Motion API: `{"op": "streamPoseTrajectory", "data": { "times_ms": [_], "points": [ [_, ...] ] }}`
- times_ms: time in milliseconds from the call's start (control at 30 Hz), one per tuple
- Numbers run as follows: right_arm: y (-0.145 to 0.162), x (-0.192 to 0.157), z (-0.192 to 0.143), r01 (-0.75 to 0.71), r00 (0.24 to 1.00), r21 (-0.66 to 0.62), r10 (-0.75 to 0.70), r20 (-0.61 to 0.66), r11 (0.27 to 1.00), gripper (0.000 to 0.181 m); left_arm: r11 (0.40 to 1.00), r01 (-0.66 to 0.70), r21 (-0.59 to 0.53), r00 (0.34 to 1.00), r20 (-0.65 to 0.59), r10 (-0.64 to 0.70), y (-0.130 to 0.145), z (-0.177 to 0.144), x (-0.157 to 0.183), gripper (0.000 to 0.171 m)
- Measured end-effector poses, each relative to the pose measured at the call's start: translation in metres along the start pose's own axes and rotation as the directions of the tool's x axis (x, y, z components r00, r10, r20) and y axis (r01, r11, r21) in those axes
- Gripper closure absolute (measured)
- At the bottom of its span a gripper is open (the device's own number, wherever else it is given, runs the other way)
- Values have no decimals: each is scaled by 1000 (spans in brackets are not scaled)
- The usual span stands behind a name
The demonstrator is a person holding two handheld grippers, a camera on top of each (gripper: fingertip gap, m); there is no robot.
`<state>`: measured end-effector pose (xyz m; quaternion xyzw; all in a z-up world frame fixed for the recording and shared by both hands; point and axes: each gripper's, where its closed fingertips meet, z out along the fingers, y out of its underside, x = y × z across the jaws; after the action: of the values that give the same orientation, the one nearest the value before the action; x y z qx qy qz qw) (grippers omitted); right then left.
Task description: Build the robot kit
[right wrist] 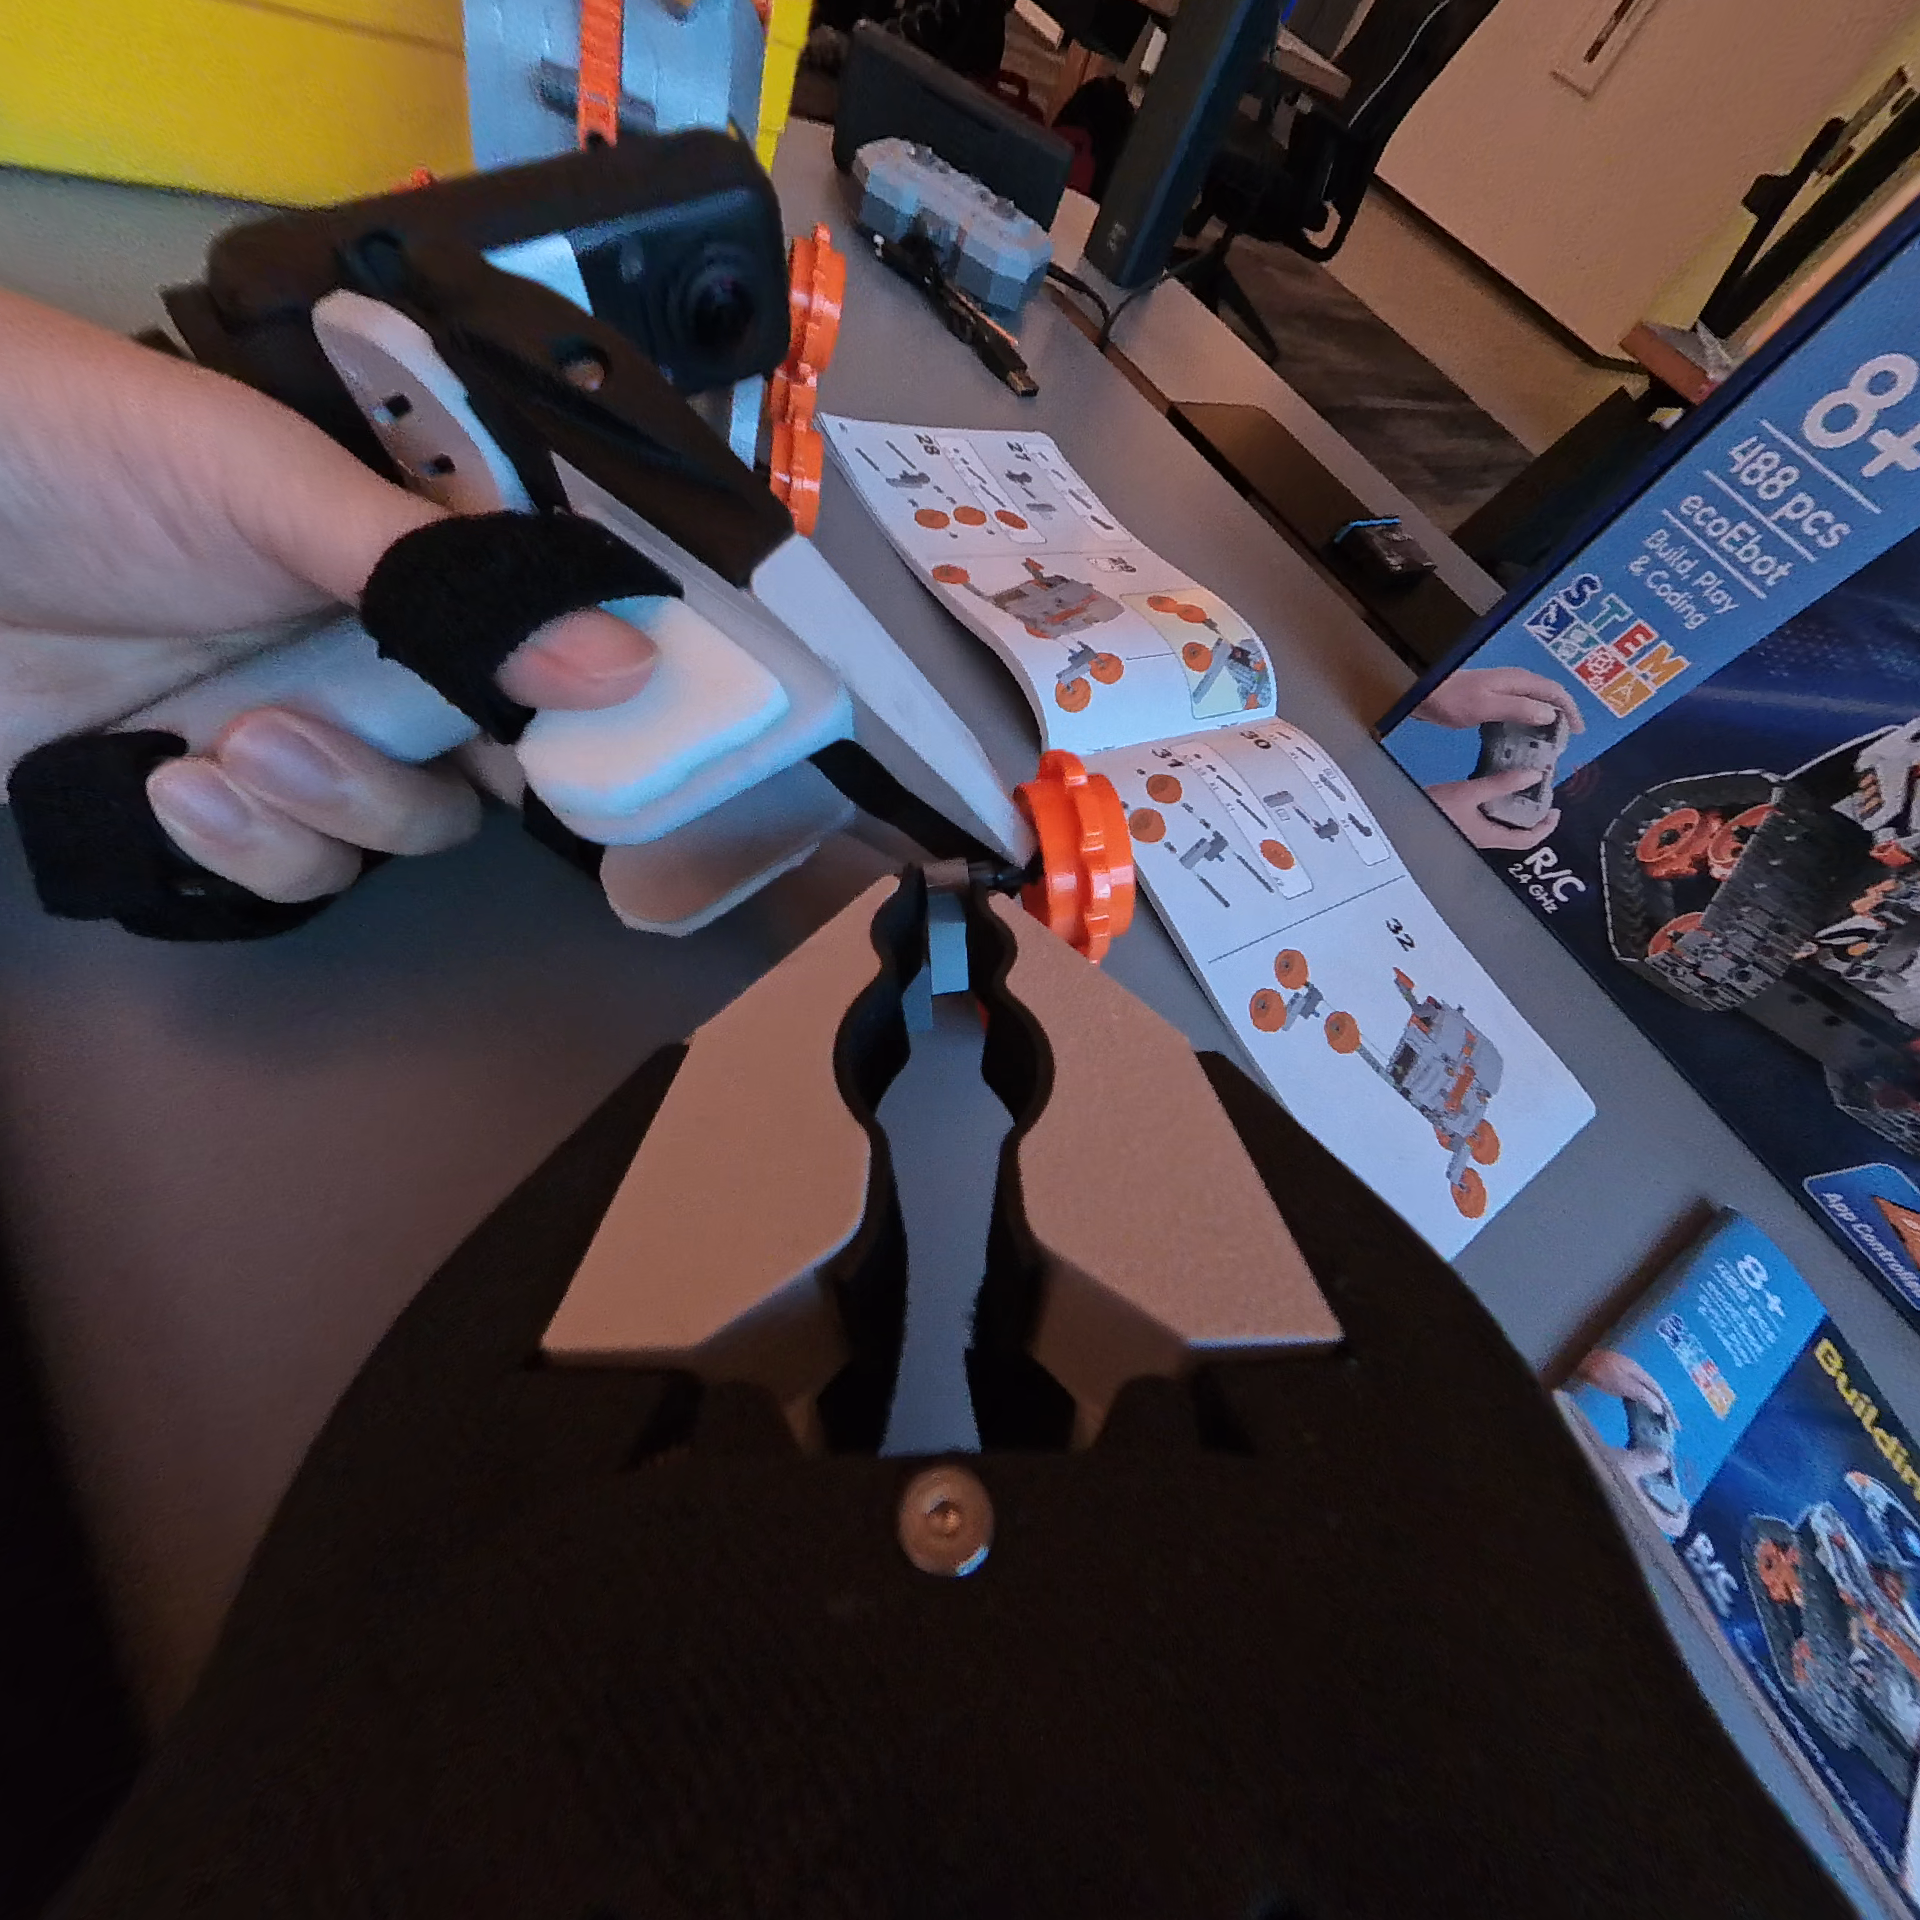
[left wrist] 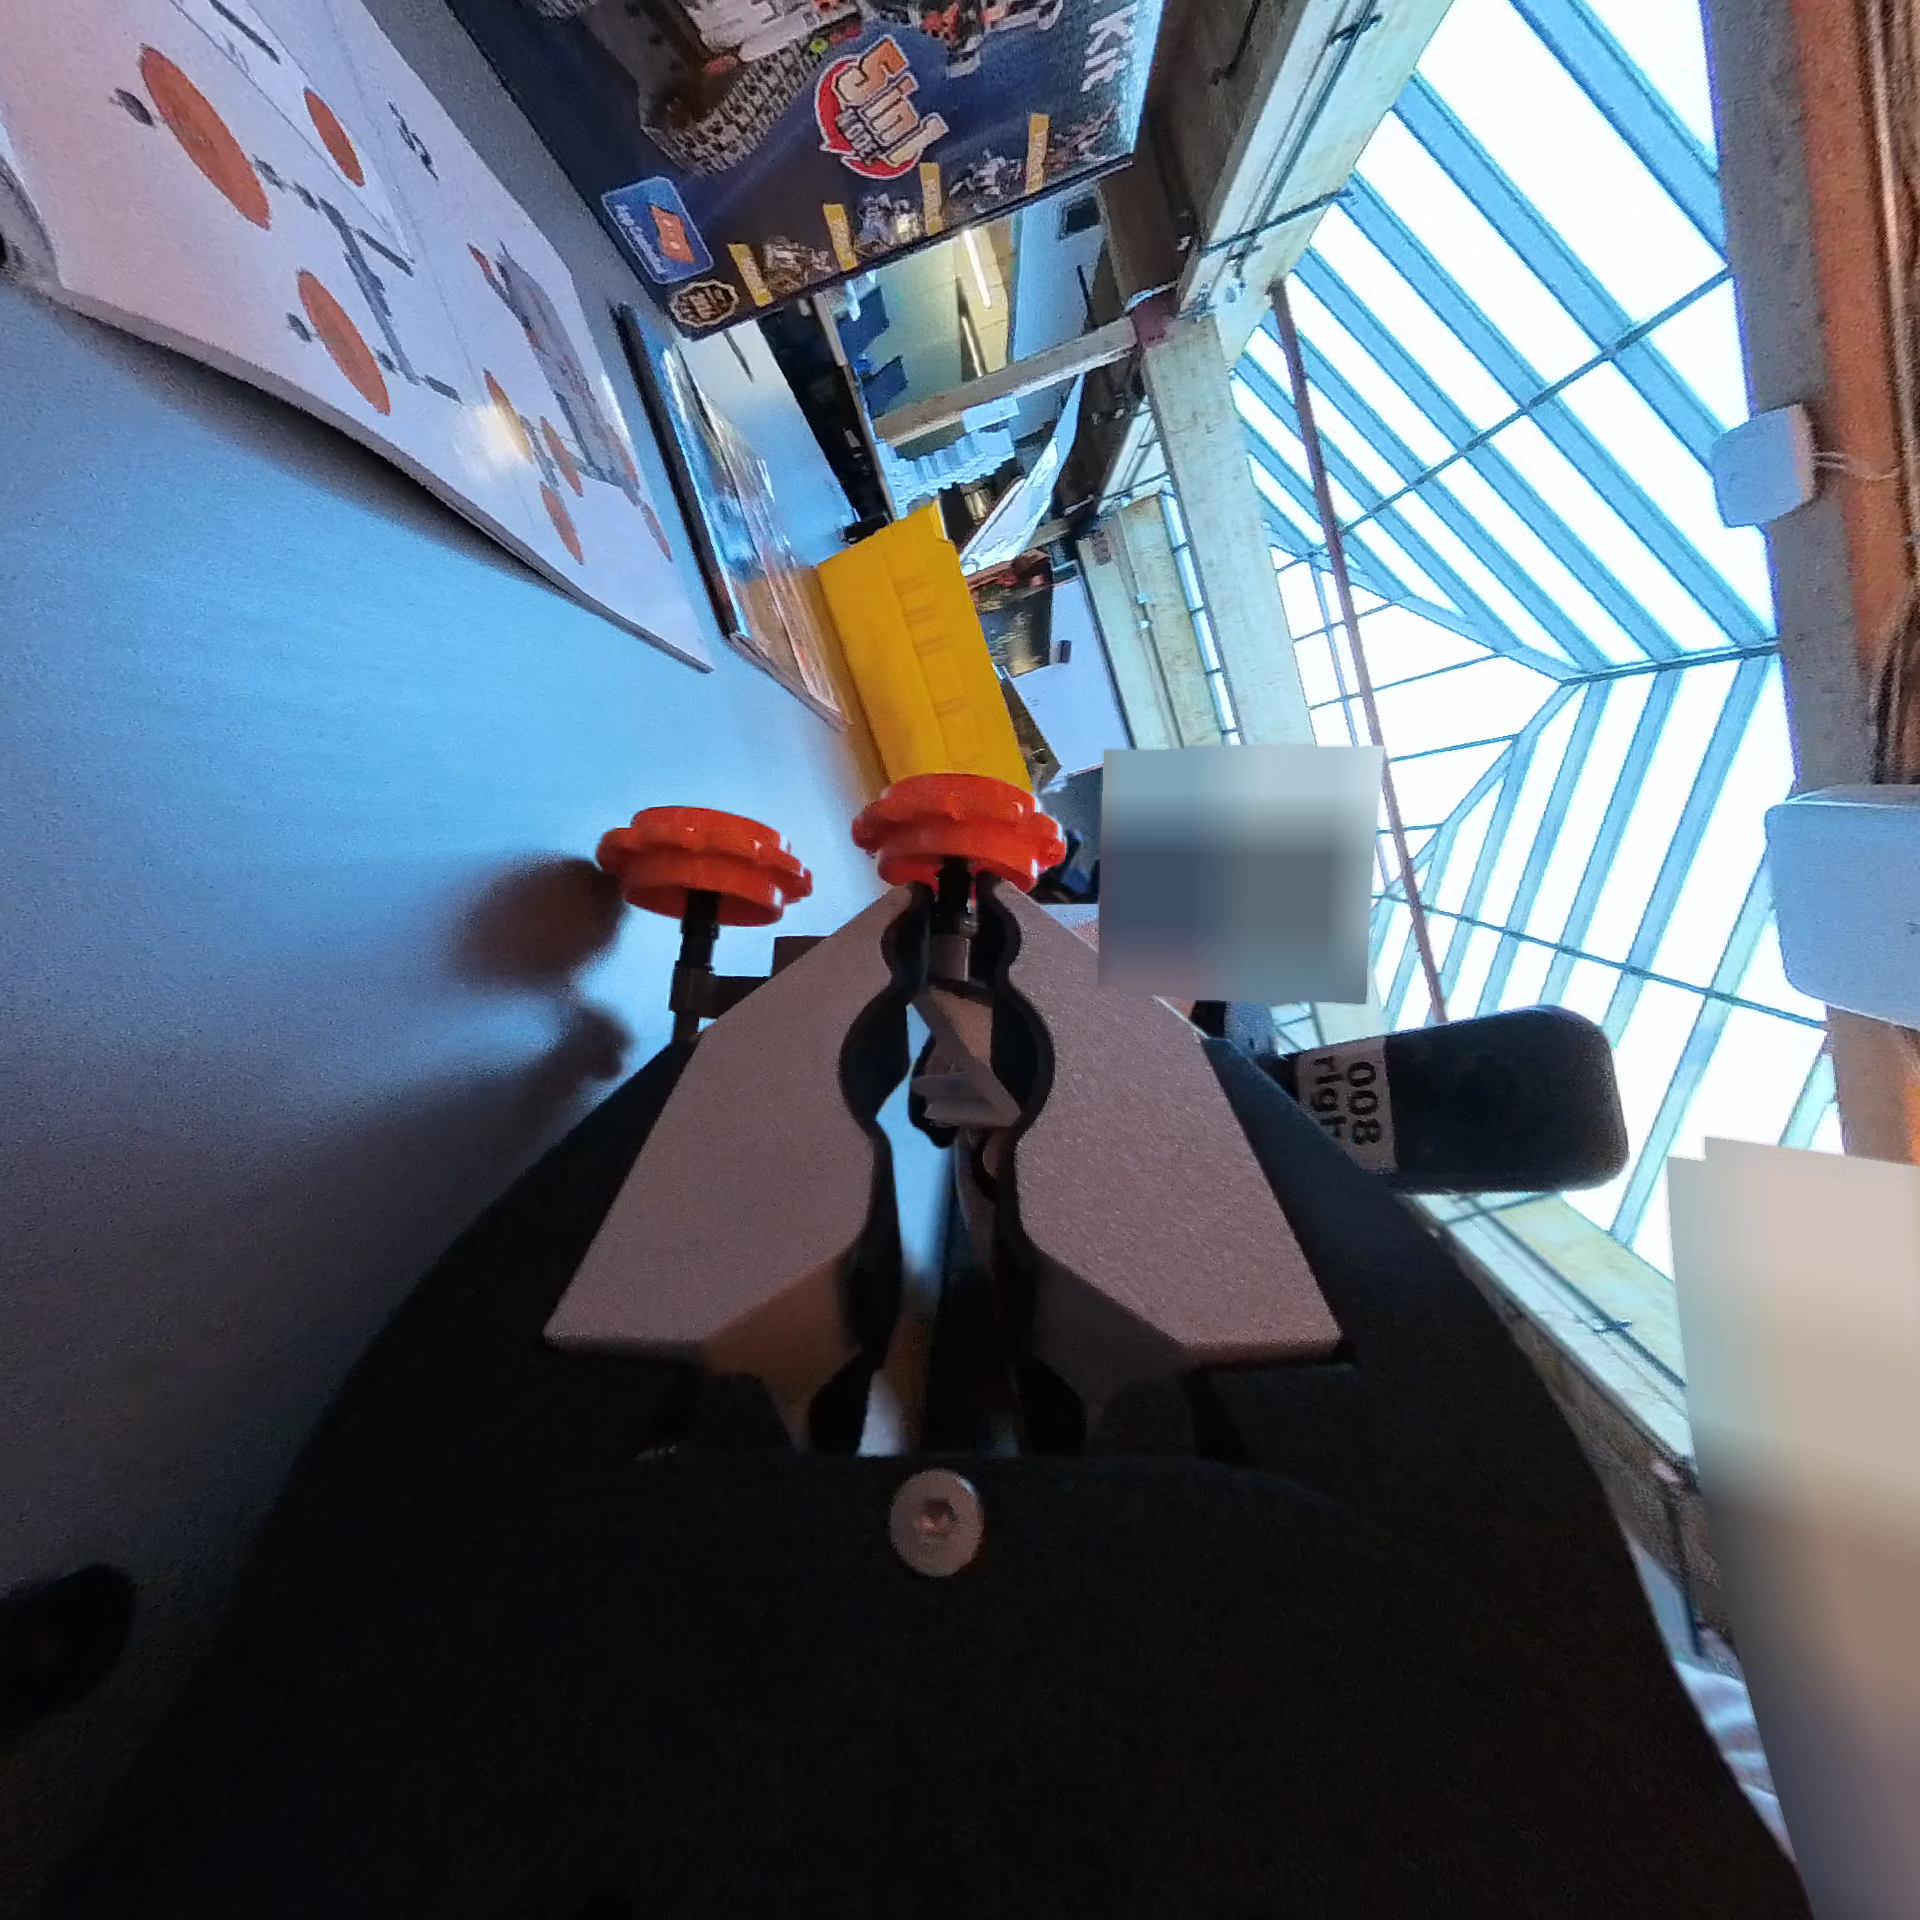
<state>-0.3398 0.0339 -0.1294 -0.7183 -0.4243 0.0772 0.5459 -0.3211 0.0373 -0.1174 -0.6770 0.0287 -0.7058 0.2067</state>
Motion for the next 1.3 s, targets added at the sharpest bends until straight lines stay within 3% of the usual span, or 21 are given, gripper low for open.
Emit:
{"op": "streamPoseTrajectory", "data": {
  "times_ms": [200, 400, 467, 567, 767, 833, 967, 1033, 1167, 1300],
  "points": [
    [2, 0, 3, 48, 998, -32, -49, -32, 998, 174, 997, -79, -8, 996, 45, 79, 0, 0, -1, 161],
    [-5, -2, -3, 46, 999, 20, -45, -17, 999, 174, 993, -107, -53, 994, 32, 109, 2, -3, 9, 162],
    [-13, -4, -9, 52, 999, 67, -52, -1, 996, 173, 978, -181, -104, 983, 18, 184, 4, -7, 20, 161],
    [-5, 6, -17, 65, 997, 31, -64, -30, 997, 174, 921, -342, -185, 937, 15, 350, 10, -18, 31, 152],
    [-32, -14, -36, -78, 978, 226, 31, 204, 971, 173, 949, -305, -74, 950, -88, 299, -9, -26, 47, 133],
    [-36, -16, -38, -147, 962, 238, 83, 262, 960, 173, 880, -467, -84, 880, -138, 454, -3, -25, 63, 129],
    [-46, -26, -54, -251, 899, 285, 113, 424, 925, 173, 564, -807, -175, 585, -112, 803, 15, -28, 65, 132],
    [-48, -28, -61, -277, 870, 295, 108, 480, 915, 173, 474, -860, -188, 500, -122, 858, 22, -26, 64, 139],
    [-46, -29, -67, -284, 839, 282, 95, 536, 916, 174, 506, -840, -195, 535, -152, 831, 28, -22, 62, 156],
    [-46, -26, -66, -331, 809, 258, 133, 572, 908, 174, 527, -831, -181, 550, -118, 827, 25, -20, 62, 157]
  ]
}}
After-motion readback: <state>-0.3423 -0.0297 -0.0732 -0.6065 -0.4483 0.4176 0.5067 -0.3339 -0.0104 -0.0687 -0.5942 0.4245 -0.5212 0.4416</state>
